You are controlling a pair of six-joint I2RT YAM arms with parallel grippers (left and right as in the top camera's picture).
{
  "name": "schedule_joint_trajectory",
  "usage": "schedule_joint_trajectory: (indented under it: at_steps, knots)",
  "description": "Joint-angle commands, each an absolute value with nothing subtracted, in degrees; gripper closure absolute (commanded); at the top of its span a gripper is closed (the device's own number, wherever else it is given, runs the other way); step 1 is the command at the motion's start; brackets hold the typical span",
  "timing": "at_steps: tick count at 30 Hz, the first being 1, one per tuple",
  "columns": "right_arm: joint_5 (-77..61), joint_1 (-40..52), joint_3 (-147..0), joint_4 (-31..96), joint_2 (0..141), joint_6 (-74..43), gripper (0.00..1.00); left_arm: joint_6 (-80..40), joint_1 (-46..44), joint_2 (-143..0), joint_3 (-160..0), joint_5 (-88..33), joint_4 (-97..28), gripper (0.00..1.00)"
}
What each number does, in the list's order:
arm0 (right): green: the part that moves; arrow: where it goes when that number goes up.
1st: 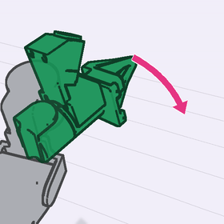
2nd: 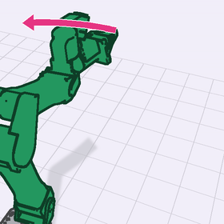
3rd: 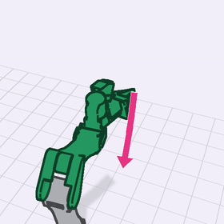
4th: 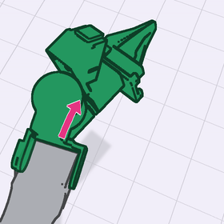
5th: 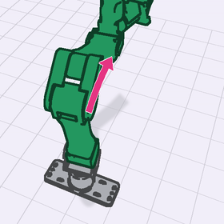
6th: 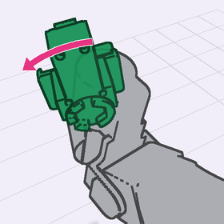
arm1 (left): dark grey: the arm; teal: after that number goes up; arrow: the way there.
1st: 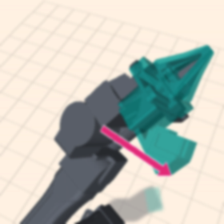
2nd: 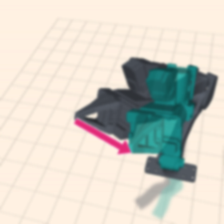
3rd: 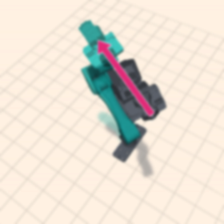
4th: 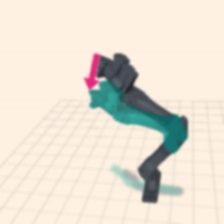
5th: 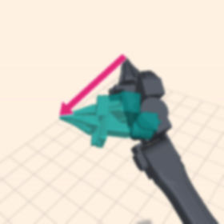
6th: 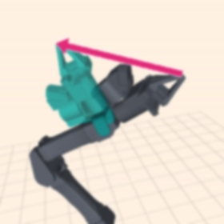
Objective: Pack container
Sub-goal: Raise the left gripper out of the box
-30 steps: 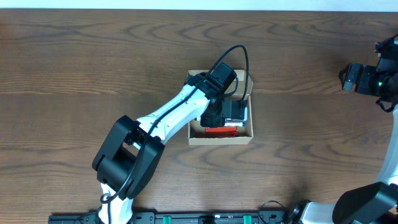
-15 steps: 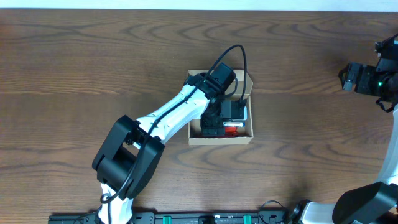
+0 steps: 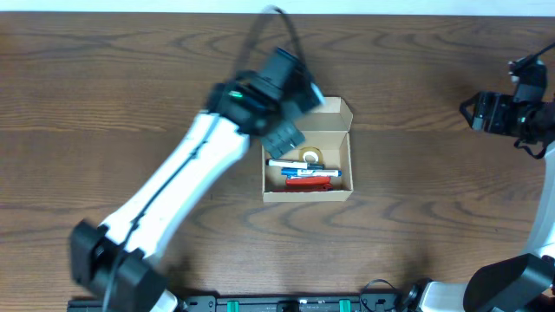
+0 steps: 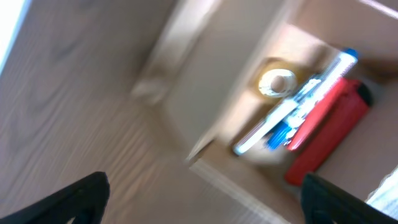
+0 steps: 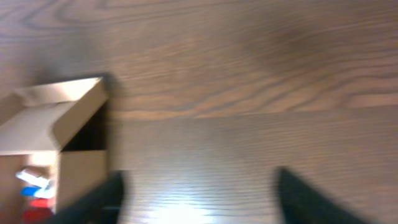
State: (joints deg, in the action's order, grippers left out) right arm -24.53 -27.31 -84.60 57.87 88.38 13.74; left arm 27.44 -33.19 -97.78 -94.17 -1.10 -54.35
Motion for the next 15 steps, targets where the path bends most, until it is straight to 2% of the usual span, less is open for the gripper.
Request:
schedule_joint_trajectory:
  at_steps: [1, 2, 3, 8, 13, 15]
  knots:
    - [-30.81, -24.71, -84.03, 59.31, 88.42, 13.76, 0.81, 16.53, -26.57, -94.83, -94.91, -3.73, -56.93, 0.24]
    - [-31.48, -23.81, -83.66, 59.66, 88.42, 13.76, 0.95, 15.46, -24.36, -94.59, -94.89, -5.30, -57.67, 0.29]
    - [-31.59, -23.00, -83.20, 59.83, 88.42, 13.72, 0.99, 13.76, -22.04, -94.56, -94.89, -6.81, -58.43, 0.32]
    - [-34.30, -19.27, -77.89, 56.86, 88.42, 11.53, 0.99, 10.24, -10.48, -96.05, -93.84, -21.56, -60.34, 0.71]
    - [-39.09, -16.99, -70.19, 50.33, 88.60, 7.46, 0.99, 10.20, -2.15, -97.82, -90.17, -32.67, -58.02, 0.82]
    - [-40.47, -16.21, -67.77, 48.56, 89.08, 5.76, 0.99, 10.13, 0.01, -98.76, -88.40, -36.25, -56.62, 0.91]
